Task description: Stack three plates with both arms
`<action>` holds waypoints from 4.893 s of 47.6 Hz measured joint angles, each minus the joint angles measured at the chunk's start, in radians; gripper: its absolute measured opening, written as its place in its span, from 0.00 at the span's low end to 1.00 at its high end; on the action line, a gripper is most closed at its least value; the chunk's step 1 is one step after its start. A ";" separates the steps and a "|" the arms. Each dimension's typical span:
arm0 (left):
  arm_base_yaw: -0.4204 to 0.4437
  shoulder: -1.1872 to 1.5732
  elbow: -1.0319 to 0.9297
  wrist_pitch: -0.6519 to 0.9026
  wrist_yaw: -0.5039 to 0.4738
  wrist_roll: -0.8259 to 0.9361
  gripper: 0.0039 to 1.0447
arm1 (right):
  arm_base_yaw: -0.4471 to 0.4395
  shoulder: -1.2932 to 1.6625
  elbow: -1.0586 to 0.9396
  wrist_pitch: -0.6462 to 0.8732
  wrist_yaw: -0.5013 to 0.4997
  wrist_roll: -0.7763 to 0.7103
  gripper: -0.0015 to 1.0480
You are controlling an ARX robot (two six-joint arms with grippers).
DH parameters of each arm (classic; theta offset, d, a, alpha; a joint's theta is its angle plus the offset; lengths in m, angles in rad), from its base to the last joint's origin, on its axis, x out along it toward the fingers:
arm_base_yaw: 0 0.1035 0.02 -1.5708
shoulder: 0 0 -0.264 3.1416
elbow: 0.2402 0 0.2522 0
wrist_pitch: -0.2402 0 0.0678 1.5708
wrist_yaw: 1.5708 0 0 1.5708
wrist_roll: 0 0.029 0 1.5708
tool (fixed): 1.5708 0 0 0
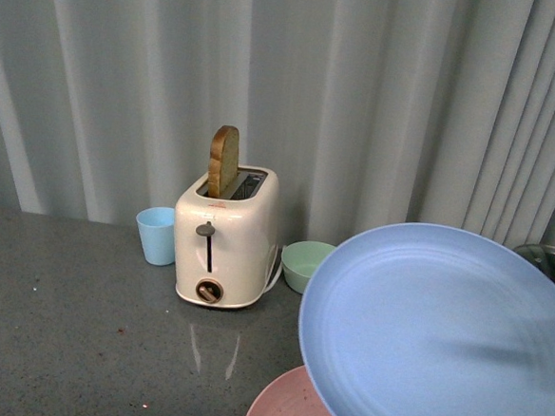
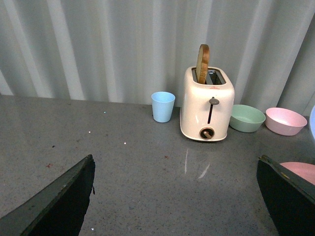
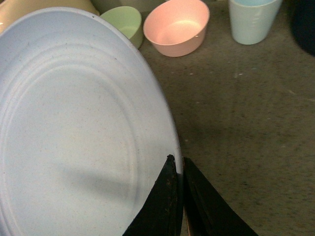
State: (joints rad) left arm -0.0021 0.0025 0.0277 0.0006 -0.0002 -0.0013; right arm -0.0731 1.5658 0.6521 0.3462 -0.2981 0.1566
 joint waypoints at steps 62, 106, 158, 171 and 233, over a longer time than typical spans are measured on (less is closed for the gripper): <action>0.000 0.000 0.000 0.000 0.000 0.000 0.94 | 0.033 0.303 -0.085 0.125 -0.026 0.253 0.03; 0.000 0.000 0.000 0.000 0.000 0.000 0.94 | -0.002 0.158 -0.147 0.068 -0.075 0.262 0.84; 0.000 0.000 0.000 0.000 0.000 0.000 0.94 | -0.076 -0.967 -0.301 -0.092 0.153 -0.105 0.53; 0.000 0.000 0.000 0.000 0.000 0.000 0.94 | 0.029 -1.072 -0.447 -0.069 0.285 -0.147 0.09; 0.000 -0.001 0.000 0.000 0.000 0.000 0.94 | 0.070 -1.561 -0.646 -0.346 0.297 -0.154 0.03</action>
State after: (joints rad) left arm -0.0021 0.0013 0.0277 0.0006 -0.0002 -0.0013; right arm -0.0032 0.0051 0.0063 0.0006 -0.0013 0.0021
